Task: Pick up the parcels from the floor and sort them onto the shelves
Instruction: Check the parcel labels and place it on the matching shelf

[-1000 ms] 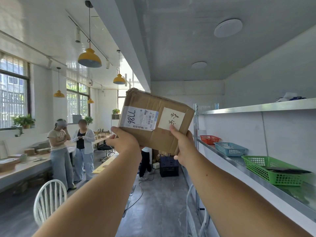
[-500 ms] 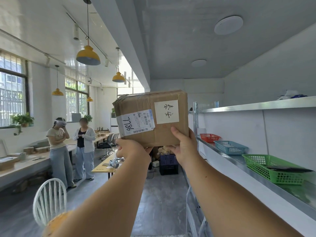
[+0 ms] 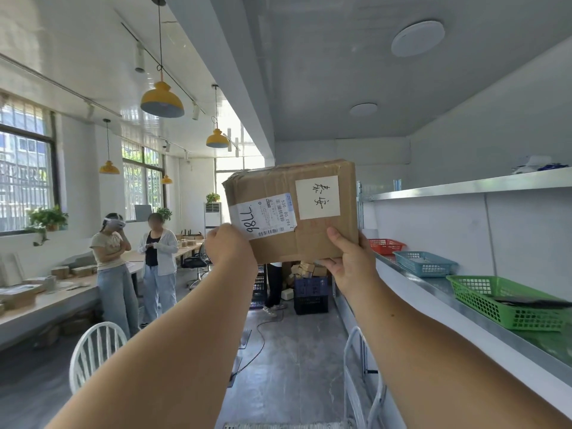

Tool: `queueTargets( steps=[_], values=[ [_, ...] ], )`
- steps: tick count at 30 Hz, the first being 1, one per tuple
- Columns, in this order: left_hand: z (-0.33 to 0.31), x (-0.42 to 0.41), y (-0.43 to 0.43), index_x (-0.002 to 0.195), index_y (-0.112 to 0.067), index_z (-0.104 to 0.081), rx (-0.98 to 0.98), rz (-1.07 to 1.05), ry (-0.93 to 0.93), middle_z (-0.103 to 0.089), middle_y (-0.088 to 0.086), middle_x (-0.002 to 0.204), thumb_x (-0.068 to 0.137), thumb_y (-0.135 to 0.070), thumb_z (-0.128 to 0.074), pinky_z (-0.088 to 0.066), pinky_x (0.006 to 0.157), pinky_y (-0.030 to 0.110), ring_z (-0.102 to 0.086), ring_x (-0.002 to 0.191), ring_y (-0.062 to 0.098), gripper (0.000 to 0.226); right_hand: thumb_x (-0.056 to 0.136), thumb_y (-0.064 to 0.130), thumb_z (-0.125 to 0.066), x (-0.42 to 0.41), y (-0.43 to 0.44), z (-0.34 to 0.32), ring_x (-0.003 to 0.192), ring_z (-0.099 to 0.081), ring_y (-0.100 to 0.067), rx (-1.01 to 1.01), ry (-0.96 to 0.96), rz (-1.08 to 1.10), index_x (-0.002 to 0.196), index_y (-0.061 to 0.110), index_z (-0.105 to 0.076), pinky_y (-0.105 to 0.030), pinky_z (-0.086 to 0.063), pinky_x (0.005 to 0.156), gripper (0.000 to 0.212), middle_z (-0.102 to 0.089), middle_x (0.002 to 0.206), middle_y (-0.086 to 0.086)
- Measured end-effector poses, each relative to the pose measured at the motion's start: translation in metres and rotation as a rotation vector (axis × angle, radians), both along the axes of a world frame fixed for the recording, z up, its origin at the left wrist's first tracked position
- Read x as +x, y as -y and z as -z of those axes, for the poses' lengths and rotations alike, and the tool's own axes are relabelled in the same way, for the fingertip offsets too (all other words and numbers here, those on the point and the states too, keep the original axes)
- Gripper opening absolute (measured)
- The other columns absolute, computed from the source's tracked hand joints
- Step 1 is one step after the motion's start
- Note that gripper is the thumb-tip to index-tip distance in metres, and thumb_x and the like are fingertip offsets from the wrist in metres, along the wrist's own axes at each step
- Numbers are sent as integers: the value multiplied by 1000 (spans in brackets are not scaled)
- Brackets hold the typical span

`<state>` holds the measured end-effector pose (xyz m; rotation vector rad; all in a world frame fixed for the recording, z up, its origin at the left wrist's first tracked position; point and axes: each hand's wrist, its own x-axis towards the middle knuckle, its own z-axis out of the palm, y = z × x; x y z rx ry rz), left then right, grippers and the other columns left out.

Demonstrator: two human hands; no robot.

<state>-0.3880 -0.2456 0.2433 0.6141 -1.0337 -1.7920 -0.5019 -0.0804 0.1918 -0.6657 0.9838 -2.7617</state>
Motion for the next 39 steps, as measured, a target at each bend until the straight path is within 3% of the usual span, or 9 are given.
queueTargets(
  steps=[3, 6, 8, 12, 17, 20, 27, 33, 39],
  values=[
    [-15, 6, -6, 108, -7, -58, -97, -65, -110, -61, 3, 83, 109, -41, -41, -45, 56, 25, -56, 75, 22, 38, 70, 9, -88, -1, 1, -1, 123, -68, -41, 10, -13, 6, 131, 22, -67, -75, -50, 105, 65, -75, 130, -12],
    [-22, 9, -9, 110, -23, -57, -67, 13, -114, -64, 0, 85, 92, -81, -40, -40, 61, 34, -61, 76, 18, 63, 82, 6, -87, -7, 0, -1, 124, -67, -42, 46, -17, 29, 139, 20, -64, -74, -51, 104, 63, -74, 132, -12],
    [-23, 13, -11, 114, -29, -52, -60, 47, -75, -66, 1, 95, 82, -88, -46, -41, 62, 37, -63, 84, 20, 67, 84, 5, -87, -9, 1, -3, 125, -67, -41, 47, -12, 50, 148, 21, -59, -74, -53, 102, 71, -73, 134, -11],
    [-16, 11, -7, 117, -30, -52, 41, 71, -64, -70, 3, 101, 77, -69, -62, -47, 65, 38, -65, 84, 23, 57, 80, 12, -92, -5, 5, -6, 127, -65, -32, 15, 15, 96, 157, 27, -49, -71, -53, 104, 89, -68, 140, -5],
    [6, 1, -2, 124, -21, -56, 116, 42, -33, -69, 6, 96, 84, -57, -50, -42, 59, 36, -62, 74, 23, 54, 79, 26, -93, -3, 12, -13, 123, -69, -26, 95, -16, 132, 122, 33, -68, -56, -57, 104, 50, -80, 112, 9],
    [16, -1, -4, 124, -21, -55, 210, 34, -47, -71, 5, 98, 86, -52, -49, -39, 58, 34, -60, 71, 22, 49, 77, 33, -93, 2, 16, -19, 114, -71, -19, 129, -74, 82, 118, 42, -68, -51, -56, 94, 49, -84, 101, 18],
    [34, -9, -13, 125, -25, -54, 342, 84, -76, -77, 5, 102, 87, -49, -49, -42, 58, 33, -66, 77, 23, 45, 65, 41, -96, 8, 27, -21, 124, -70, -32, 235, -84, -1, 147, 32, -56, -65, -53, 104, 92, -76, 133, -3],
    [43, -13, -13, 122, -28, -50, 416, 125, -121, -75, 4, 99, 84, -45, -50, -53, 60, 36, -72, 81, 30, 42, 67, 38, -92, 4, 25, -28, 111, -75, -24, 281, -155, 44, 135, 34, -60, -62, -56, 100, 75, -83, 113, 6],
    [38, -11, -14, 127, -27, -46, 385, 154, -140, -71, 7, 102, 96, -34, -46, -64, 80, 55, -73, 84, 34, 32, 68, 42, -93, 5, 29, -32, 106, -79, -20, 338, -220, 23, 133, 39, -66, -51, -59, 90, 70, -83, 115, 8]
  ],
)
